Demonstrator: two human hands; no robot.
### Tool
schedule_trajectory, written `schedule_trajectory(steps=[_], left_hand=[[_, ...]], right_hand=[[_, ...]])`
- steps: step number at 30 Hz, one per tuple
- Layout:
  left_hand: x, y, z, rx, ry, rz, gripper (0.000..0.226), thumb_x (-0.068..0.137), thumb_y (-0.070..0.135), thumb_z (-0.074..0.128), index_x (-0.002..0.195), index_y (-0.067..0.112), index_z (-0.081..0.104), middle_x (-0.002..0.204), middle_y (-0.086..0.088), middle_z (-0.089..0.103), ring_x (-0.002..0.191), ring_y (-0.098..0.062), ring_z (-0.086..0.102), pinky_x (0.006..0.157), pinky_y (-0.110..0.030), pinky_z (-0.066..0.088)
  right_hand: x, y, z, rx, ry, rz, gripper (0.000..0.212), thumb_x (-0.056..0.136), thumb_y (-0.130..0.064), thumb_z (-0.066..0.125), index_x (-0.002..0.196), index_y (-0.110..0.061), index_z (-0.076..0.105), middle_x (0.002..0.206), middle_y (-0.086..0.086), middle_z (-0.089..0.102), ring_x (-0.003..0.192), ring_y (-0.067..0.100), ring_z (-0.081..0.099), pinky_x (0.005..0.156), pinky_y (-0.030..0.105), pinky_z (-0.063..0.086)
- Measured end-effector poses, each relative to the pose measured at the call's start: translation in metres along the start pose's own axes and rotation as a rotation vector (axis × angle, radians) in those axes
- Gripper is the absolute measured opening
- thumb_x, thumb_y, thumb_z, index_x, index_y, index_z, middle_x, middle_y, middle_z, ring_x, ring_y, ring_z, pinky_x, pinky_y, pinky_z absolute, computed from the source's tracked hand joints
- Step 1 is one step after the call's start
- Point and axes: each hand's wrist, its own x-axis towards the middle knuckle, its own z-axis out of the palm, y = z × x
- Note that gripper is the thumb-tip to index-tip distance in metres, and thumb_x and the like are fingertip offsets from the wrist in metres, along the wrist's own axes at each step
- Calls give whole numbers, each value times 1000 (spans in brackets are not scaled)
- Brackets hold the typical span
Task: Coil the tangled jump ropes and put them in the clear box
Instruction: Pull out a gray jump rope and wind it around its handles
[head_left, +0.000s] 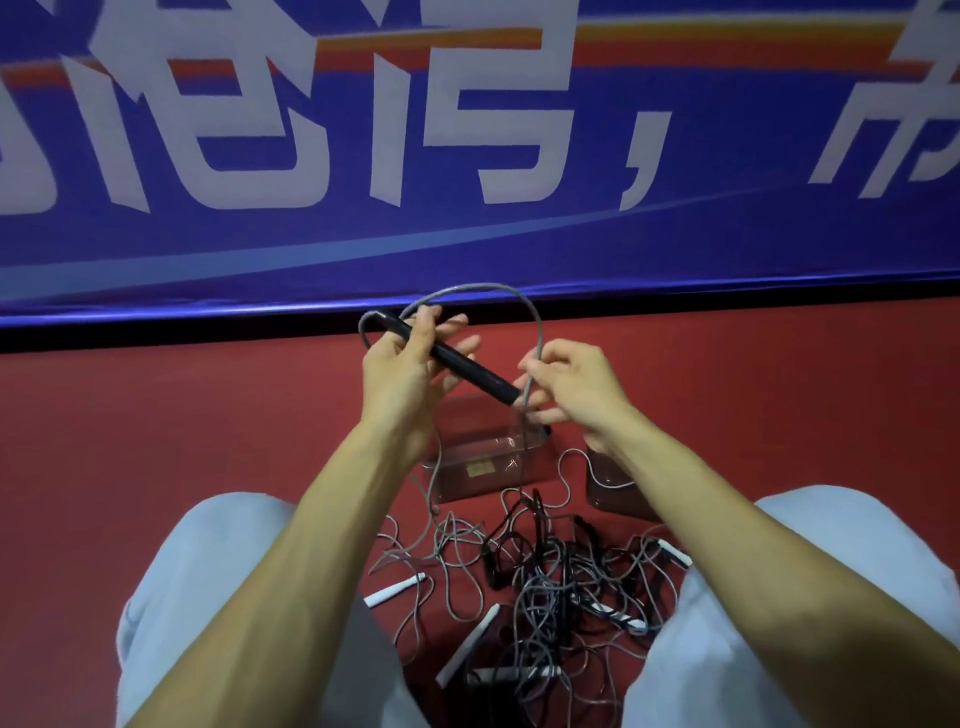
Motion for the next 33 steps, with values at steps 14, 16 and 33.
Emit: schedule_trajectory(steps=[14,16,33], left_hand=[[-24,-22,17,541,-540,-414,16,97,5,52,106,5,65,97,-9,73,82,-18,70,73,-27,59],[-24,-20,16,520,-540,-417,12,96,7,54,99,7,66,100,-15,73,89,-27,71,84,-37,58],[-5,-5,19,-154,-83,-16,9,100,7,49,93,6,54,84,-10,71,84,-28,73,78,-38,60]], right_hand=[[7,-26,-32,960,34,-51,19,101,-4,41,85,-3,50,70,8,64,66,21,72,56,27,57],[10,-25,-35,1034,87,-19,18,101,-3,40,86,0,49,78,13,59,62,22,71,55,28,57],[5,12,-13,-69,-281,144,49,79,21,33,93,-14,66,83,5,66,74,16,58,56,18,41]])
